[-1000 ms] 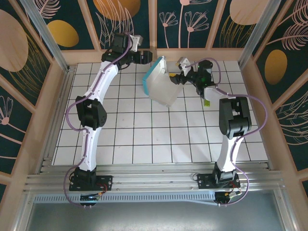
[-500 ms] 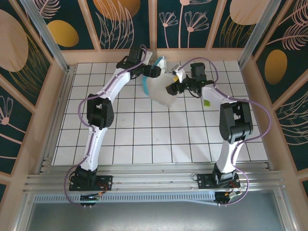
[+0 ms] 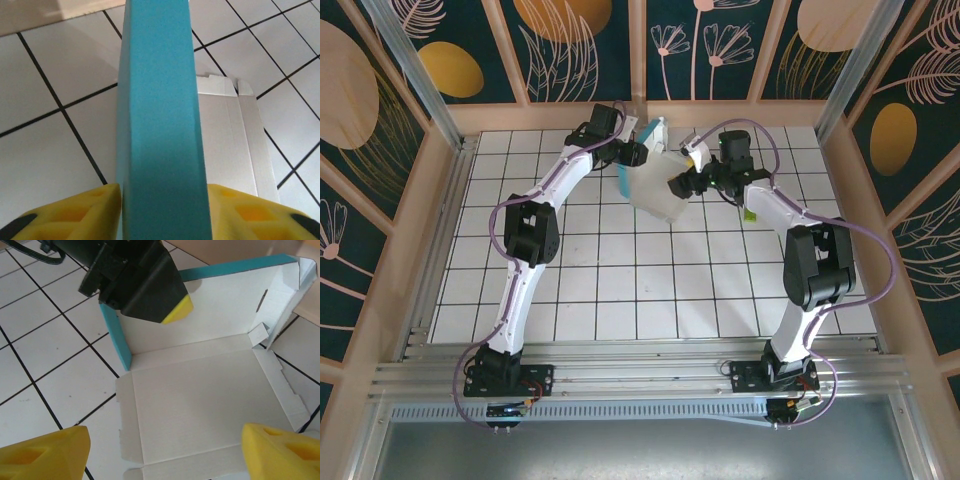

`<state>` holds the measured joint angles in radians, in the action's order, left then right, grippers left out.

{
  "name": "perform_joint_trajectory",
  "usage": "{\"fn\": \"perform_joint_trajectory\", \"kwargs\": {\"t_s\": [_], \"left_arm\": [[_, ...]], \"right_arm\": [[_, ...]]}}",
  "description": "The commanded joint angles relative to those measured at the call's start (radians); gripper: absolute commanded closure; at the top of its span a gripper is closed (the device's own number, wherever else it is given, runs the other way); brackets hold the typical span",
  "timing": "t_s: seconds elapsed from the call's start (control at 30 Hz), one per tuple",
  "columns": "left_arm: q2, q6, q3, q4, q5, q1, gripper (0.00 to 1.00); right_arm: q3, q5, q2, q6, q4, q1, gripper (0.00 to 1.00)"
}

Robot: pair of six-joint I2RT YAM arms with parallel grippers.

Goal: Fold the paper box

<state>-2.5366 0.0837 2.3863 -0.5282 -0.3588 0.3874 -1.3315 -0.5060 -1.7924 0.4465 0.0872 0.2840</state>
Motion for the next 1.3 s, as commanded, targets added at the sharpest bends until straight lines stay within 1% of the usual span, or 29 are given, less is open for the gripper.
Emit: {"fn": "perform_joint_trajectory", "kwargs": {"t_s": [0.0,0.13,0.33,0.43,0.5,0.57,0.63,0.7,0.9,1.07,1.27], "left_arm": [[0.048,-0.062,-0.03,-0.071,-0.034,0.009,0.58],[0.077,-0.144,-0.063,-0.134,0.008,0.016,0.6],[0.112,-0.237,-0.086,-0.242,-0.004,0.018,0.63],[0.141,-0.269,-0.122,-0.274,-0.017,0.023,0.64],[0.161,-0.281,-0.158,-0.265,-0.013,0.028,0.64],[0.169,-0.289,-0.171,-0.259,0.004,0.036,0.64],[0.168,-0.292,-0.166,-0.26,0.013,0.04,0.64],[0.165,-0.294,-0.162,-0.258,0.028,0.045,0.64],[0.154,-0.299,-0.151,-0.259,0.123,0.059,0.63],[0.141,-0.314,-0.141,-0.266,0.184,0.074,0.63],[0.144,-0.314,-0.14,-0.254,0.184,0.083,0.62]], "right_arm": [[0.015,0.051,0.037,0.008,-0.011,-0.002,0.2],[0.029,0.078,0.046,-0.007,-0.044,-0.015,0.2],[0.038,0.078,0.024,0.028,-0.082,-0.071,0.2],[0.023,0.051,-0.011,0.087,-0.102,-0.117,0.19],[0.009,0.01,-0.049,0.14,-0.131,-0.149,0.19],[-0.011,-0.004,-0.093,0.213,-0.175,-0.174,0.19],[-0.038,-0.027,-0.138,0.317,-0.201,-0.182,0.2],[-0.08,-0.042,-0.193,0.356,-0.242,-0.183,0.2],[-0.292,-0.178,-0.379,0.486,-0.24,-0.191,0.24],[-0.461,-0.243,-0.52,0.475,-0.259,-0.178,0.27],[-0.599,-0.255,-0.645,0.491,-0.268,-0.154,0.3]]}}
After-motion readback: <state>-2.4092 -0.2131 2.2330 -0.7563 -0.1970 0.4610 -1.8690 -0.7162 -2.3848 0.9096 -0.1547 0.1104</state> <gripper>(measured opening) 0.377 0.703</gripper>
